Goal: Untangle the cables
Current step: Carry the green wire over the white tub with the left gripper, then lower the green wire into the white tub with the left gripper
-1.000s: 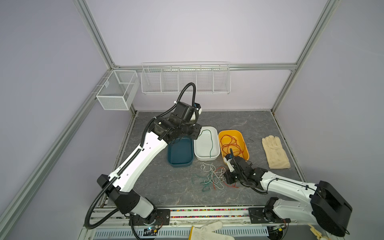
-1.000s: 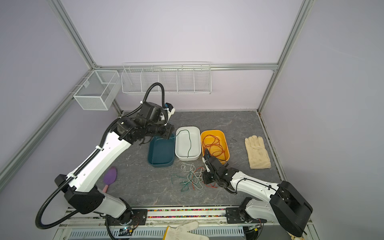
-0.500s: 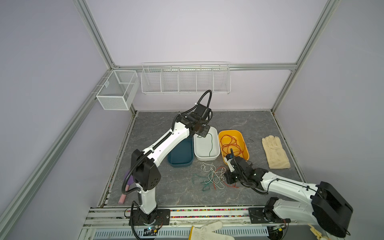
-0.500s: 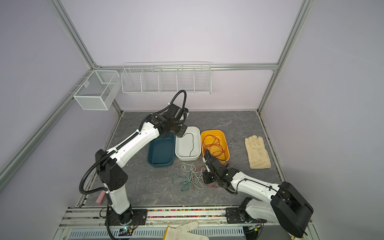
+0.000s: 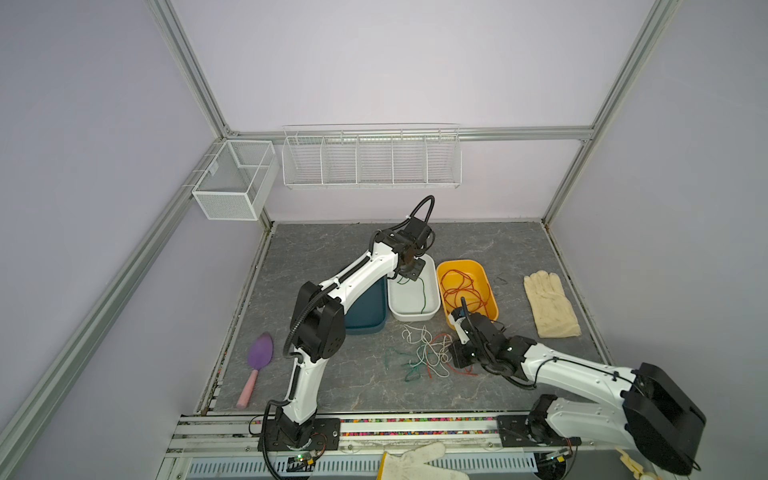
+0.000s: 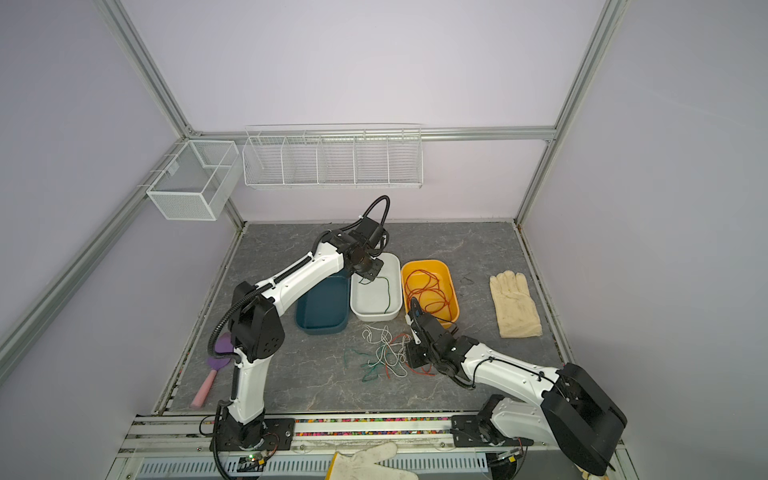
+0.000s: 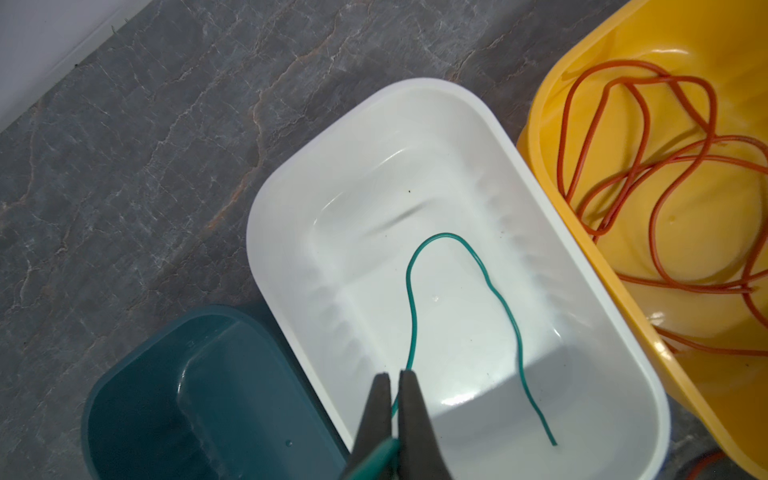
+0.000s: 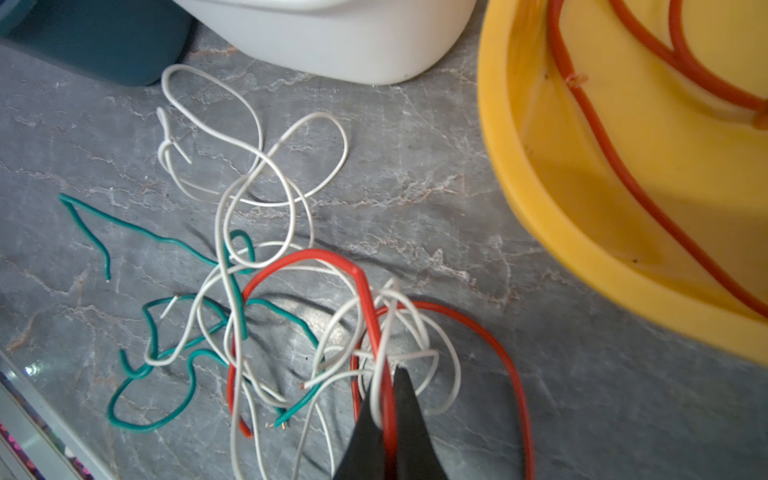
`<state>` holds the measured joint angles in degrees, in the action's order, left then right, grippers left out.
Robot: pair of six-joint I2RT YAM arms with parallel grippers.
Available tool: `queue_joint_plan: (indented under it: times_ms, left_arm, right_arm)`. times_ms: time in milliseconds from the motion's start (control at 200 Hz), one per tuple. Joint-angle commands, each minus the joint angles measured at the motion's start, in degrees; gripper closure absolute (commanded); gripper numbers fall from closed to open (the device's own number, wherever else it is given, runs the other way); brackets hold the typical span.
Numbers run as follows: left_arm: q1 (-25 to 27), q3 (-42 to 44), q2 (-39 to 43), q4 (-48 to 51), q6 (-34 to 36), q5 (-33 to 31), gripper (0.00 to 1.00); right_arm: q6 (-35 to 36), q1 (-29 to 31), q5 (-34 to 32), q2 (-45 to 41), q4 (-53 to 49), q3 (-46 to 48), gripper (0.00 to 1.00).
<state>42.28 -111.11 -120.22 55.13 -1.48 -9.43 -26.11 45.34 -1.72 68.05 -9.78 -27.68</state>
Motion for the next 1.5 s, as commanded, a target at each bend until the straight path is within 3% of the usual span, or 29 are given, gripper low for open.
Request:
queue_joint_plan:
  times_ms: [0,395,1219,1499]
  left_arm:
    - [0.64,2.52,-0.37,-1.00,-0.07,0.39,1.00]
    - [1.49,8.00,-2.18,-3.45,-0.28,3.17,1.00]
    - [1.48,4.25,-4.05,0.03,0.34,3.18,1.00]
    - [1.43,3.12,-2.66,1.22,0.38,3.29,0.84]
  right_arm:
    - [0.54,-0.33,-0.61,-0.47,-0.33,0.75,0.94]
    - [0.57,-0.34,-0.50,0.15,-0.13,0.61,0.94]
    - [0.53,-0.34,-1.01,0.24,-0.50,0.52,0.94]
    - [0.42,-0.34,-1.01,0.24,-0.50,0.46,0.94]
